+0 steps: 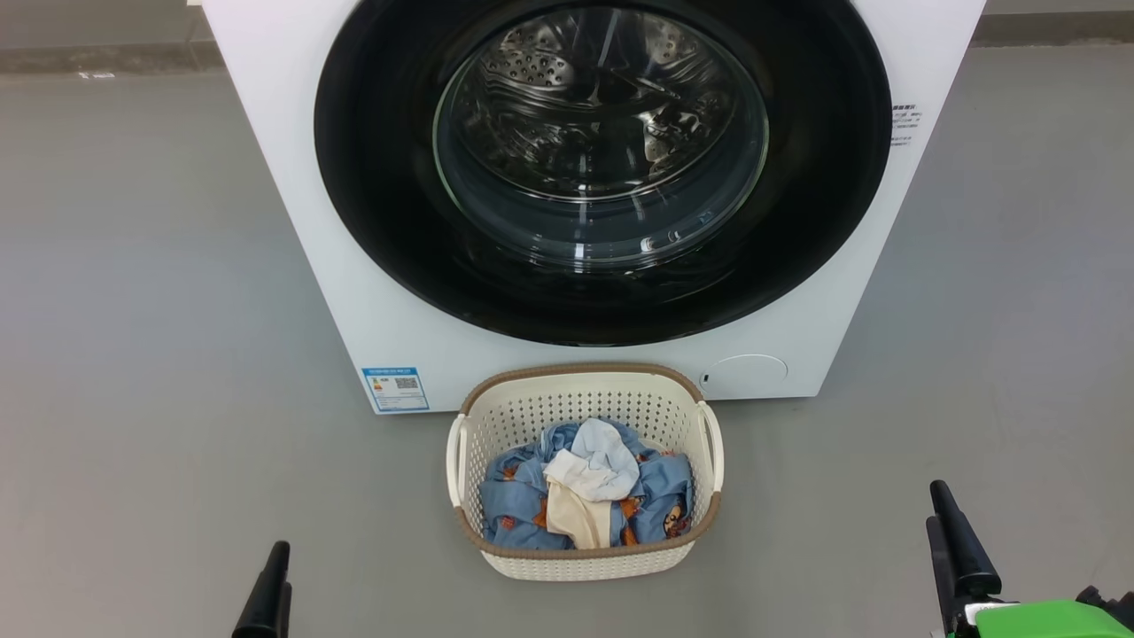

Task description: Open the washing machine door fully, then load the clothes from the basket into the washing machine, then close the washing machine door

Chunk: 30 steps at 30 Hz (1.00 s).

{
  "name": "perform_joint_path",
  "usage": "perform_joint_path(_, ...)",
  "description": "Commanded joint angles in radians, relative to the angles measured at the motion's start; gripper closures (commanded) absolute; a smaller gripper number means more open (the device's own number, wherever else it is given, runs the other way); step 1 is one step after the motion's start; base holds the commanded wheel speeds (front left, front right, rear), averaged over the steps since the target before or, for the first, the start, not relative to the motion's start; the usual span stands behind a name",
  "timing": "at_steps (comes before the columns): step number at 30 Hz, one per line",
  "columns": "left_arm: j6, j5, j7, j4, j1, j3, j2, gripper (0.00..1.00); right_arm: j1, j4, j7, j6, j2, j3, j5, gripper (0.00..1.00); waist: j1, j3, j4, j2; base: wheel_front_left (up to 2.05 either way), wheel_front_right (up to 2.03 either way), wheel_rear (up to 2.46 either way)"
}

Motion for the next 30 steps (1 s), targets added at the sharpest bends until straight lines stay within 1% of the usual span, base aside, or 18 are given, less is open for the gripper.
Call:
perform_joint_path(1,-0.001,0.015,-0.007,-0.032,-0.033,0.004,0.015,0.0,-0.031,-0.033,-0.009,0.0,-0.007,0.014,-0.018,0.0,-0.0002,0.0,0.0,0.0,0.0,0.0,0.0)
perform_joint_path(13,-0.001,0.184,-0.042,-0.058,-0.04,0.004,0.018,0.0,-0.036,-0.089,-0.044,0.001,-0.009,0.034,-0.227,0.0,-0.0002,0.005,0.0,0.0,0.0,0.0,0.0)
perform_joint_path(23,-0.001,0.388,-0.072,-0.086,-0.041,-0.01,0.022,0.0,-0.039,-0.105,-0.074,0.001,-0.03,0.07,-0.424,0.0,-0.0002,0.01,-0.001,0.0,0.0,0.0,0.0)
perform_joint_path(29,-0.002,0.505,-0.089,-0.098,-0.038,-0.01,0.031,0.0,-0.04,-0.105,-0.091,0.001,-0.037,0.083,-0.521,0.0,-0.0002,0.009,-0.001,0.0,0.0,0.0,0.0)
perform_joint_path(30,-0.002,0.505,-0.089,-0.098,-0.038,-0.01,0.031,0.0,-0.04,-0.105,-0.091,0.001,-0.037,0.083,-0.521,0.0,-0.0002,0.009,-0.001,0.0,0.0,0.0,0.0)
